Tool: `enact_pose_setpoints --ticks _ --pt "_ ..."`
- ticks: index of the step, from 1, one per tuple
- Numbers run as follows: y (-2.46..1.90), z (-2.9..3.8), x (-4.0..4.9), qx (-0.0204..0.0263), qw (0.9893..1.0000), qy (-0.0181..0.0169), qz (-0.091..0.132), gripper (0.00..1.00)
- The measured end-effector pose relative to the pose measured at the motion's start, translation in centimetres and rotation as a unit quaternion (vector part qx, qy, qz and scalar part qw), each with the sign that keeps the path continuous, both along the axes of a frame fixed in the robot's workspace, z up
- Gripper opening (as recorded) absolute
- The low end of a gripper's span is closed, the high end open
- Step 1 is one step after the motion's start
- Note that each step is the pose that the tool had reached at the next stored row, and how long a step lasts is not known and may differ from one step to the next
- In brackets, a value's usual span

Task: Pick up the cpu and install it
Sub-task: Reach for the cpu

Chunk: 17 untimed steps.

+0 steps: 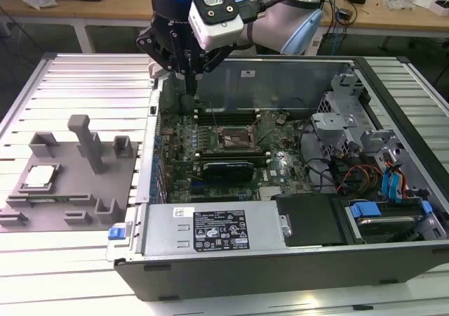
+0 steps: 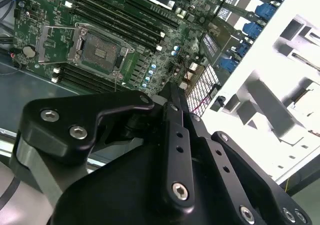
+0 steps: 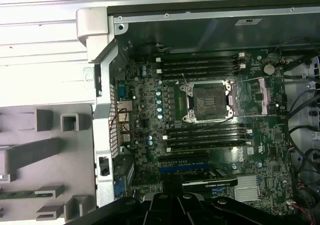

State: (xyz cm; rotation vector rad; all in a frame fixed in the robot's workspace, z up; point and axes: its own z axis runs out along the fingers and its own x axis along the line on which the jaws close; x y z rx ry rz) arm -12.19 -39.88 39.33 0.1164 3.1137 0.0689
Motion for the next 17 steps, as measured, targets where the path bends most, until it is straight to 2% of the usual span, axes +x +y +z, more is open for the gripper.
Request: enact_pose_setpoints --ticks 17 --pt "0.0 0.0 -1.18 0.0 1.0 0.0 0.0 0.11"
